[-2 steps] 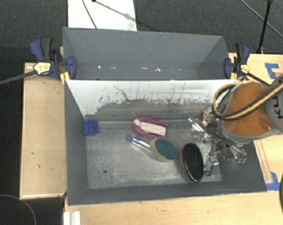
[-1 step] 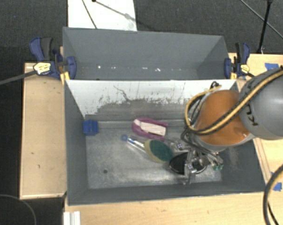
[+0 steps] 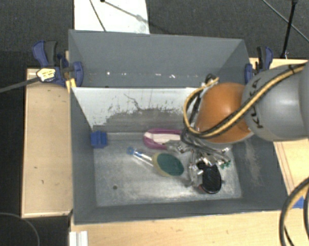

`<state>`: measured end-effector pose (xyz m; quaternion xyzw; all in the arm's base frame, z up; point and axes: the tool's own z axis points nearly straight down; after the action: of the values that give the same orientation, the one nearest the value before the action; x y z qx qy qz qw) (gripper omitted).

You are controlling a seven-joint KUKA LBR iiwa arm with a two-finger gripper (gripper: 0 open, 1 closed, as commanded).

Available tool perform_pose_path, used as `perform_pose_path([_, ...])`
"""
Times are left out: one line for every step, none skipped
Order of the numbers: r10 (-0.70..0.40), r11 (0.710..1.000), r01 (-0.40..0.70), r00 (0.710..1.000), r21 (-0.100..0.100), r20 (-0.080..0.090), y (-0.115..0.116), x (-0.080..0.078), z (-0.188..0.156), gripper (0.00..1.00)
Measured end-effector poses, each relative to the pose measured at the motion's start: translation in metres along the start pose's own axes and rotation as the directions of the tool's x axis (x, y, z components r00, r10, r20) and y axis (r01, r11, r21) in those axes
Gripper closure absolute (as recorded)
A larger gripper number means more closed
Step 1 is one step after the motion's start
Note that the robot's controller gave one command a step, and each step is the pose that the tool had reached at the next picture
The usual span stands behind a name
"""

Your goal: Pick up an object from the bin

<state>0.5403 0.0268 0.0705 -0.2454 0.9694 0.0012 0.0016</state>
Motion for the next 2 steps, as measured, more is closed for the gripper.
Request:
perform_pose_path([-0.014,1.0,0.014,1.0,0.0,-0.002,0.025,0.005,0.0,0.0])
perform_pose_path([-0.098,0.995,0.098,0.995,0.004,-0.001,-0.026,0.071,0.0,0.0])
